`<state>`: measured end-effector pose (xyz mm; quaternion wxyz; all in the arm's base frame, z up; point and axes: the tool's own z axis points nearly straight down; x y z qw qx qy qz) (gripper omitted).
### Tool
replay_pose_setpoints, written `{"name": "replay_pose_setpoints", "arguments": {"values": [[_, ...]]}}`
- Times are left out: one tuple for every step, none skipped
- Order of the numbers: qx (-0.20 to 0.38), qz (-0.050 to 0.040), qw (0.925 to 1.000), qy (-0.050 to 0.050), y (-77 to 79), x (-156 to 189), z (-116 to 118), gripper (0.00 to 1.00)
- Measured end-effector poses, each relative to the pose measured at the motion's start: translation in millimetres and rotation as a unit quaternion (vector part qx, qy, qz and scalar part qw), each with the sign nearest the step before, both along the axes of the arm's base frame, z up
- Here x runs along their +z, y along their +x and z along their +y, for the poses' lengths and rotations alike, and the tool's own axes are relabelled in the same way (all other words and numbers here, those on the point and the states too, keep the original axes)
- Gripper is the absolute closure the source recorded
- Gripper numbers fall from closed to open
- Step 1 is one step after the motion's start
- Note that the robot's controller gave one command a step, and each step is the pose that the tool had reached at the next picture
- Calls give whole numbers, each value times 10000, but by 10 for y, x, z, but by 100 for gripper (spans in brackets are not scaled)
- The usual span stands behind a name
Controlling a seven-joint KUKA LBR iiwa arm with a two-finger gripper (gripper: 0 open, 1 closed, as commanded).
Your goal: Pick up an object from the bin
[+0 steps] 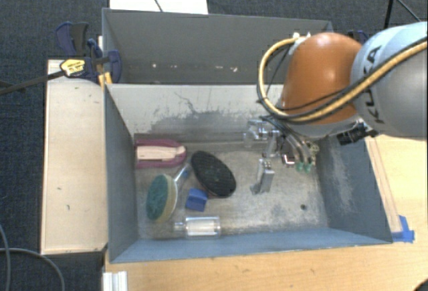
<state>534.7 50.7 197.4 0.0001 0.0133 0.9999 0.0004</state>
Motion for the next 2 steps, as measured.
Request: {"name": "replay_pose_setpoints", "arguments": {"values": [[591, 36, 9982, -4, -400, -1317, -84, 0], [1325, -46, 9912, -6, -148, -502, -76, 0]]}}
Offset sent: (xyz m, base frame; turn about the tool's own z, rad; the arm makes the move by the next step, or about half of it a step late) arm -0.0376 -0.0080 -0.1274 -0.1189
